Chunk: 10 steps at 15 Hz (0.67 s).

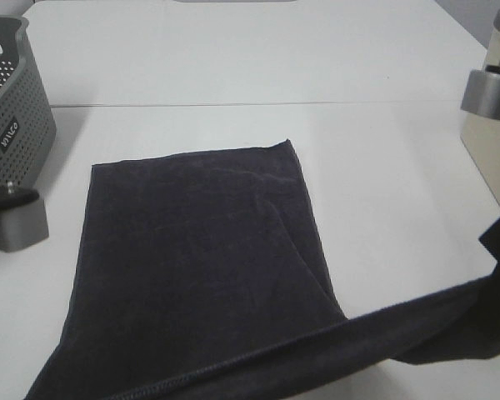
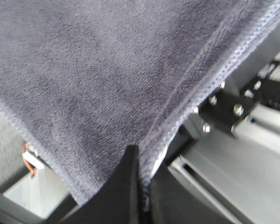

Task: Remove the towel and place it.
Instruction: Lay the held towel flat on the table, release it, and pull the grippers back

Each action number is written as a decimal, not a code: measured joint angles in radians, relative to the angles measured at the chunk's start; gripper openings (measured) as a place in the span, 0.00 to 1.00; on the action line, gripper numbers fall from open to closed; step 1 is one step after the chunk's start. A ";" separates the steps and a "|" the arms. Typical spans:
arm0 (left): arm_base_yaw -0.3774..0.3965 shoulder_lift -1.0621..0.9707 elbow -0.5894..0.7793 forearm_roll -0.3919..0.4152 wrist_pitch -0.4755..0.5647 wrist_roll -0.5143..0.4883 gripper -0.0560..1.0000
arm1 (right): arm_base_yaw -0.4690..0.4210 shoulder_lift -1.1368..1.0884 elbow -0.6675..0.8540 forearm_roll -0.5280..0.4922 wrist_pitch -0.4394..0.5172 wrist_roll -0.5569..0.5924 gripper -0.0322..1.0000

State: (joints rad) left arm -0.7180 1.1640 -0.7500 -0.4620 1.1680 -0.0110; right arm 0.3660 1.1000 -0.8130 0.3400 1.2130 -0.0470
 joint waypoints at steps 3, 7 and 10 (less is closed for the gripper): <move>-0.028 -0.001 0.042 0.012 -0.006 -0.032 0.05 | -0.001 -0.070 0.090 0.072 0.000 0.034 0.04; -0.028 -0.001 0.044 0.075 -0.006 -0.034 0.05 | -0.005 -0.165 0.208 0.156 -0.001 0.068 0.04; -0.030 -0.001 0.044 0.074 -0.010 -0.001 0.05 | -0.005 -0.178 0.262 0.158 -0.007 0.074 0.04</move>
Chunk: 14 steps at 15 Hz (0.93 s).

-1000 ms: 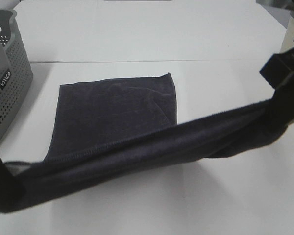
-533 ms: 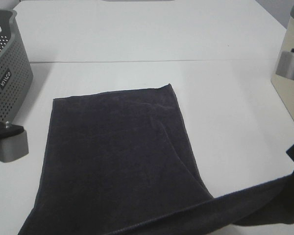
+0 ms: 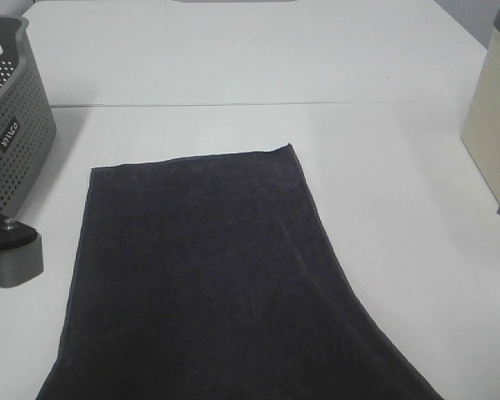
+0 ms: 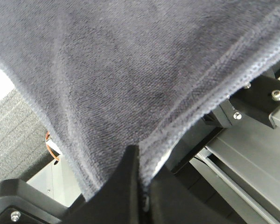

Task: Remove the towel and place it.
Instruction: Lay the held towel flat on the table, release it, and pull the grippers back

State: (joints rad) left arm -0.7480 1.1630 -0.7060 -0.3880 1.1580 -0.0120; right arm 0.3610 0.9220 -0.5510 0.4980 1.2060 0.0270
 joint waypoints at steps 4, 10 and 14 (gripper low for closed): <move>-0.001 0.041 0.000 -0.046 0.013 0.051 0.05 | -0.001 -0.007 0.098 0.029 -0.002 0.003 0.04; -0.001 0.056 0.003 -0.053 0.030 0.091 0.05 | -0.001 -0.066 0.154 0.072 0.001 0.022 0.04; -0.001 0.159 0.003 -0.056 0.029 0.094 0.05 | -0.001 -0.053 0.179 0.077 0.000 -0.006 0.04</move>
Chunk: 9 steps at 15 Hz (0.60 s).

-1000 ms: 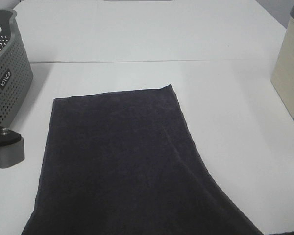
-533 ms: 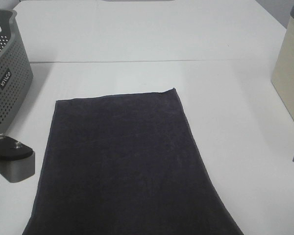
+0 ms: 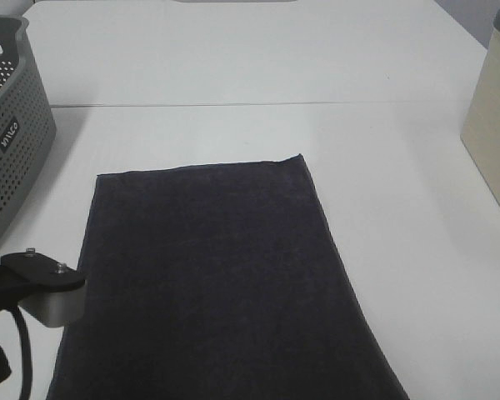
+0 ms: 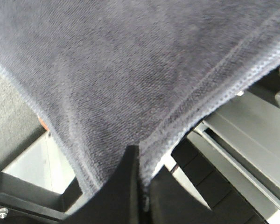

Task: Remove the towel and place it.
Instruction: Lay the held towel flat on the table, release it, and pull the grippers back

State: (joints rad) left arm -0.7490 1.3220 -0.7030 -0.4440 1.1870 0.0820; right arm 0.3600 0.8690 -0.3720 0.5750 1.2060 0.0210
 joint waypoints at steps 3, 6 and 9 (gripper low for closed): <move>0.000 0.071 0.000 -0.010 -0.006 0.001 0.05 | 0.000 0.081 0.000 -0.017 -0.003 -0.041 0.04; 0.000 0.092 -0.009 -0.011 -0.011 0.003 0.05 | 0.000 0.203 -0.040 -0.043 -0.003 -0.113 0.04; 0.000 0.140 -0.035 0.009 0.000 0.003 0.05 | 0.000 0.333 -0.123 -0.083 -0.009 -0.161 0.04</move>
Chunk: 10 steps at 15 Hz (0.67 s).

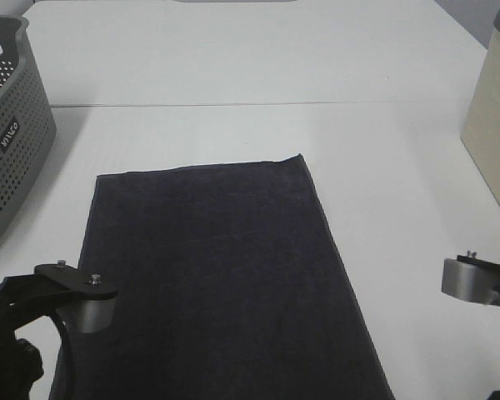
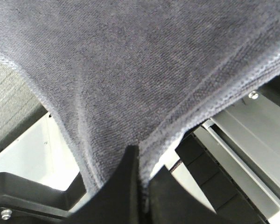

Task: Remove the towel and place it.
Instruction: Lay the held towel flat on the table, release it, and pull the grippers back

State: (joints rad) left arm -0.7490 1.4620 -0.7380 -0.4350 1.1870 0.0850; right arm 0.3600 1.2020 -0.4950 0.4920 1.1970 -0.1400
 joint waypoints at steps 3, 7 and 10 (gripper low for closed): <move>0.007 0.051 -0.033 0.018 0.004 0.001 0.05 | 0.000 0.118 -0.047 -0.025 -0.047 -0.046 0.04; 0.028 0.171 -0.111 0.026 -0.047 0.008 0.05 | 0.000 0.285 -0.116 -0.039 -0.150 -0.105 0.04; 0.028 0.270 -0.168 -0.005 -0.066 0.042 0.05 | 0.000 0.380 -0.122 0.002 -0.179 -0.160 0.04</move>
State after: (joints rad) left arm -0.7210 1.7320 -0.9060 -0.4400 1.1210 0.1270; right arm 0.3600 1.5820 -0.6170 0.4940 1.0180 -0.3000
